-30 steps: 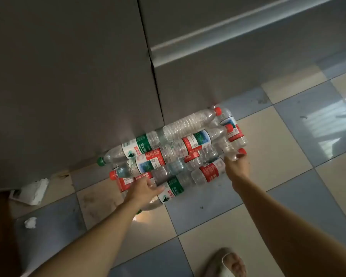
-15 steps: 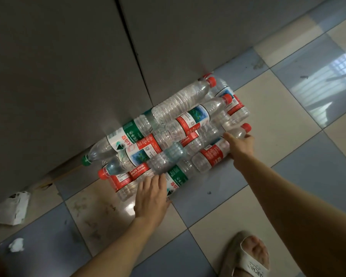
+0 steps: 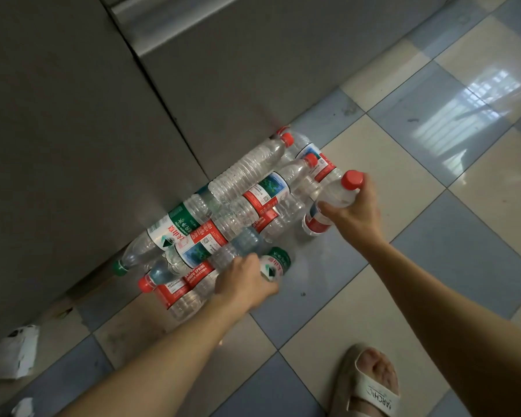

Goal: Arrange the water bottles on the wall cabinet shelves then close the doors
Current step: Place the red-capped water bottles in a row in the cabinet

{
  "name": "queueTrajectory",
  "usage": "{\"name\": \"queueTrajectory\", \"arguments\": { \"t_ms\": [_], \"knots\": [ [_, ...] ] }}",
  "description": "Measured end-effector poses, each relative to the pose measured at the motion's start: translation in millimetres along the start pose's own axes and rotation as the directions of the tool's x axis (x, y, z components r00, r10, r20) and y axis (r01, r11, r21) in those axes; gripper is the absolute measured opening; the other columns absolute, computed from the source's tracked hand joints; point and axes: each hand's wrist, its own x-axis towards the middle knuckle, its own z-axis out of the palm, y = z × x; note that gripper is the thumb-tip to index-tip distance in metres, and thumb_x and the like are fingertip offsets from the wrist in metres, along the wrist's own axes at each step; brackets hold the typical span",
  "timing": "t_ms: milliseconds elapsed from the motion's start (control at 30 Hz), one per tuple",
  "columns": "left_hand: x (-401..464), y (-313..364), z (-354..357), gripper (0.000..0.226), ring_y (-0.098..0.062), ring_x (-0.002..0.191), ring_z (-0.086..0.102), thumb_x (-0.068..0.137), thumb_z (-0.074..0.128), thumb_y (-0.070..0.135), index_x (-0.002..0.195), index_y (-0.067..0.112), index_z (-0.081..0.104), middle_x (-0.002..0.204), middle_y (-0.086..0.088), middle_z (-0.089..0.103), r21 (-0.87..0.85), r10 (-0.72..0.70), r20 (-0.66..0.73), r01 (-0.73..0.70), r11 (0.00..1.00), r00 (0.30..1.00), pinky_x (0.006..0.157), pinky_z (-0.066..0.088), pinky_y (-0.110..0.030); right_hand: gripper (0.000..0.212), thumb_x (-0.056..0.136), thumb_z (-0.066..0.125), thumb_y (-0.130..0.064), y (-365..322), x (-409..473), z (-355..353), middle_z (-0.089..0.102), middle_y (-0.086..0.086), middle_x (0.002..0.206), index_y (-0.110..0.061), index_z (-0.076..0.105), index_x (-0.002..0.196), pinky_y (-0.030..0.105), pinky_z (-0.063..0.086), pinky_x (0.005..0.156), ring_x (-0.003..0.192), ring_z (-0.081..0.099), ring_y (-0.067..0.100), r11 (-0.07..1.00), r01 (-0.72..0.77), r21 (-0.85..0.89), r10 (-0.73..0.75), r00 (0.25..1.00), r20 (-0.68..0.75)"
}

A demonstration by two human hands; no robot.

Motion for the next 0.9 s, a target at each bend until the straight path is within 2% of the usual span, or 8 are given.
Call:
{"name": "queueTrajectory", "arguments": {
  "t_ms": [100, 167, 267, 333, 433, 567, 800, 900],
  "knots": [
    [16.7, 29.8, -37.4, 0.045, -0.020, 0.081, 0.064, 0.079, 0.081, 0.042, 0.104, 0.012, 0.059, 0.091, -0.003, 0.057, -0.311, -0.108, 0.215, 0.173, 0.935, 0.971, 0.054, 0.047, -0.027, 0.068, 0.074, 0.089, -0.020, -1.4, -0.4, -5.5, 0.050, -0.003, 0.122, -0.023, 0.048, 0.129, 0.030, 0.049, 0.086, 0.108, 0.053, 0.017, 0.996, 0.033, -0.081, -0.027, 0.997, 0.073],
    [21.9, 47.5, -60.0, 0.038, -0.026, 0.072, 0.068, 0.082, 0.082, 0.035, 0.096, 0.013, 0.054, 0.094, -0.010, 0.056, -0.483, -0.168, 0.412, 0.371, 0.793, 0.896, 0.053, 0.059, -0.038, 0.070, 0.073, 0.089, -0.020, -0.1, -2.5, -9.9, 0.049, -0.002, 0.122, -0.022, 0.049, 0.130, 0.026, 0.047, 0.083, 0.108, 0.052, 0.017, 0.991, 0.054, -0.119, -0.038, 0.990, 0.134],
    [24.3, 61.9, -73.6, 0.033, -0.034, 0.076, 0.072, 0.088, 0.078, 0.027, 0.102, 0.010, 0.053, 0.103, -0.019, 0.059, -0.555, -0.185, 0.519, 0.494, 0.669, 0.834, 0.056, 0.062, -0.049, 0.064, 0.072, 0.089, -0.019, 3.2, -8.9, -16.9, 0.046, -0.002, 0.121, -0.028, 0.051, 0.123, 0.014, 0.039, 0.073, 0.102, 0.051, 0.013, 0.985, 0.082, -0.151, -0.052, 0.979, 0.197],
    [25.0, 65.8, -74.1, 0.033, -0.038, 0.090, 0.071, 0.086, 0.078, 0.026, 0.102, 0.012, 0.053, 0.114, -0.020, 0.057, -0.617, -0.173, 0.527, 0.515, 0.595, 0.832, 0.052, 0.062, -0.047, 0.061, 0.072, 0.089, -0.020, 5.1, -11.9, -21.4, 0.047, -0.002, 0.120, -0.032, 0.052, 0.119, 0.012, 0.035, 0.070, 0.093, 0.051, 0.006, 0.983, 0.081, -0.165, -0.046, 0.978, 0.204],
    [27.4, 67.3, -71.0, 0.036, -0.042, 0.091, 0.070, 0.083, 0.082, 0.027, 0.103, 0.014, 0.055, 0.115, -0.021, 0.056, -0.697, -0.149, 0.536, 0.534, 0.479, 0.831, 0.051, 0.061, -0.044, 0.064, 0.072, 0.089, -0.021, 7.0, -10.7, -24.1, 0.050, -0.003, 0.123, -0.031, 0.053, 0.124, 0.012, 0.036, 0.073, 0.099, 0.052, 0.008, 0.989, 0.069, -0.134, -0.035, 0.971, 0.237],
    [29.2, 66.0, -61.8, 0.033, -0.040, 0.094, 0.071, 0.087, 0.077, 0.022, 0.110, 0.009, 0.057, 0.120, -0.021, 0.060, -0.732, -0.093, 0.513, 0.491, 0.472, 0.853, 0.056, 0.062, -0.045, 0.070, 0.073, 0.089, -0.020, 15.6, -10.3, -22.4, 0.052, -0.004, 0.127, -0.027, 0.052, 0.133, 0.013, 0.039, 0.080, 0.112, 0.051, 0.013, 0.995, 0.056, -0.081, -0.034, 0.966, 0.256],
    [22.9, 40.0, -43.8, 0.024, -0.031, 0.083, 0.075, 0.093, 0.071, 0.025, 0.110, 0.008, 0.067, 0.099, -0.015, 0.077, -0.840, -0.016, 0.417, 0.392, 0.375, 0.909, 0.066, 0.064, -0.048, 0.085, 0.076, 0.087, -0.015, 38.9, -14.4, -23.2, 0.051, 0.001, 0.141, -0.018, 0.042, 0.147, 0.037, 0.049, 0.102, 0.124, 0.052, 0.020, 0.999, -0.030, -0.041, 0.043, 0.933, 0.358],
    [18.7, 19.4, -24.6, 0.037, -0.023, 0.103, 0.067, 0.097, 0.058, 0.002, 0.132, 0.013, 0.059, 0.125, -0.008, 0.067, -0.813, -0.008, 0.170, 0.145, 0.565, 0.985, 0.080, 0.063, -0.044, 0.089, 0.077, 0.086, -0.014, 48.9, -14.4, -20.8, 0.048, 0.003, 0.147, -0.019, 0.037, 0.151, 0.042, 0.048, 0.107, 0.129, 0.050, 0.023, 0.996, -0.063, -0.068, 0.084, 0.922, 0.377]
  ]
}}
